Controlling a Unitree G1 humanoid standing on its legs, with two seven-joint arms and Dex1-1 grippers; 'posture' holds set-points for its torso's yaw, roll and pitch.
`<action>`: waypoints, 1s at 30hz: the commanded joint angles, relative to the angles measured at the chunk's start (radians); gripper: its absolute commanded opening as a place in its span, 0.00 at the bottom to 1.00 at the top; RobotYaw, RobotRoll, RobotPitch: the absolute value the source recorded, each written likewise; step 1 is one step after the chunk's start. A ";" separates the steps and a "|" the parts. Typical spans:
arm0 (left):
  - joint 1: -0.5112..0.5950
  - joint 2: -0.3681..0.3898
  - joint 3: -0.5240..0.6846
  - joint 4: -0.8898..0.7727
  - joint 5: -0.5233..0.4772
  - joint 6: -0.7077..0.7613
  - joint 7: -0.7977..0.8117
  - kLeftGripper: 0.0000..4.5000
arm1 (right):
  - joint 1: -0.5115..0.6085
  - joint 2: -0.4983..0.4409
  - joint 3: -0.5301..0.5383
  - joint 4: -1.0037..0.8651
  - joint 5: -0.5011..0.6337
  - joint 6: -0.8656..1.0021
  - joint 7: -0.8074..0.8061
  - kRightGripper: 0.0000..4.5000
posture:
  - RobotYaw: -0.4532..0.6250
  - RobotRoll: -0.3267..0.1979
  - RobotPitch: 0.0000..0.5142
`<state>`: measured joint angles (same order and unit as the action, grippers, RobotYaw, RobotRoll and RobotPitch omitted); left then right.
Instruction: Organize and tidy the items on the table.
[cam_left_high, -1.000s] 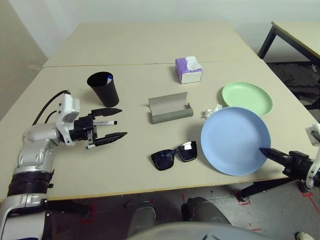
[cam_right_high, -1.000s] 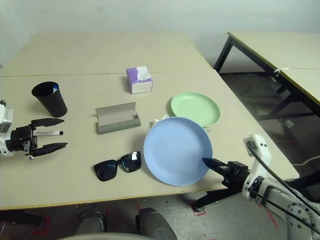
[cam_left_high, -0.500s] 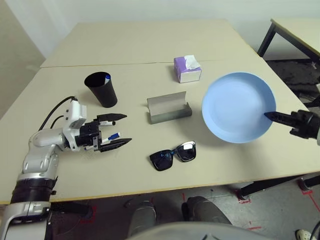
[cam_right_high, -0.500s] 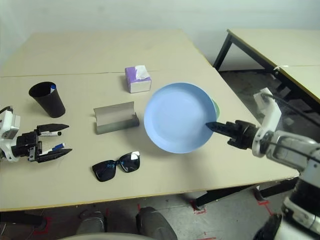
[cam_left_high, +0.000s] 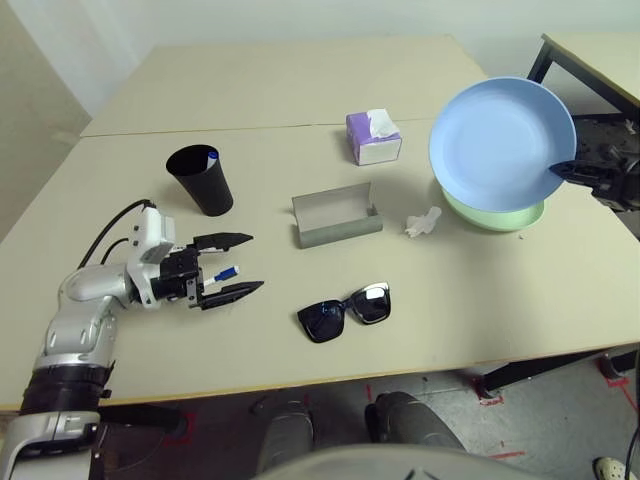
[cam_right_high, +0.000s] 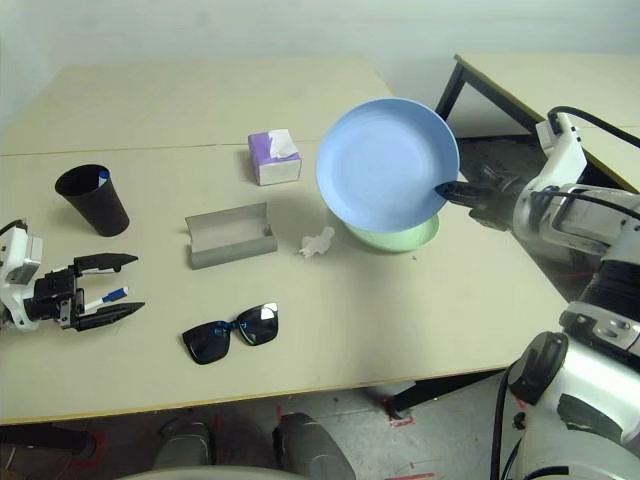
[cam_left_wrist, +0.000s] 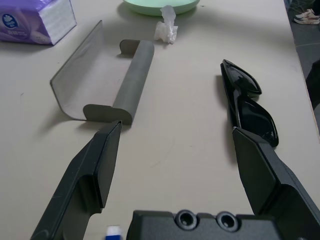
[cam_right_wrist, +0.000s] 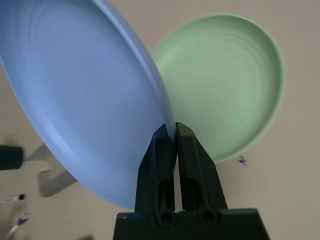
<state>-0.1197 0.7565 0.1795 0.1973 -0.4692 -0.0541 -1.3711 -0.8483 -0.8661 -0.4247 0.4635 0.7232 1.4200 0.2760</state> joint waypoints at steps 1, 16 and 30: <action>0.033 -0.008 0.000 -0.012 0.004 -0.019 -0.001 1.00 | -0.030 -0.027 0.076 0.090 -0.077 -0.039 0.052 0.01 | 0.34 0.62 0.20; 0.096 -0.019 0.015 0.021 -0.001 -0.079 -0.021 1.00 | -0.192 -0.011 0.242 0.466 -0.330 -0.316 0.248 0.01 | 0.36 0.62 0.22; 0.107 0.000 0.029 0.067 -0.001 -0.125 -0.055 1.00 | -0.209 -0.008 0.230 0.566 -0.412 -0.388 0.290 0.01 | 0.36 0.62 0.27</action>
<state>-0.0289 0.7525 0.2034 0.2706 -0.4713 -0.1672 -1.4173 -1.0543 -0.8764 -0.1903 1.0141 0.3306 1.0354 0.5602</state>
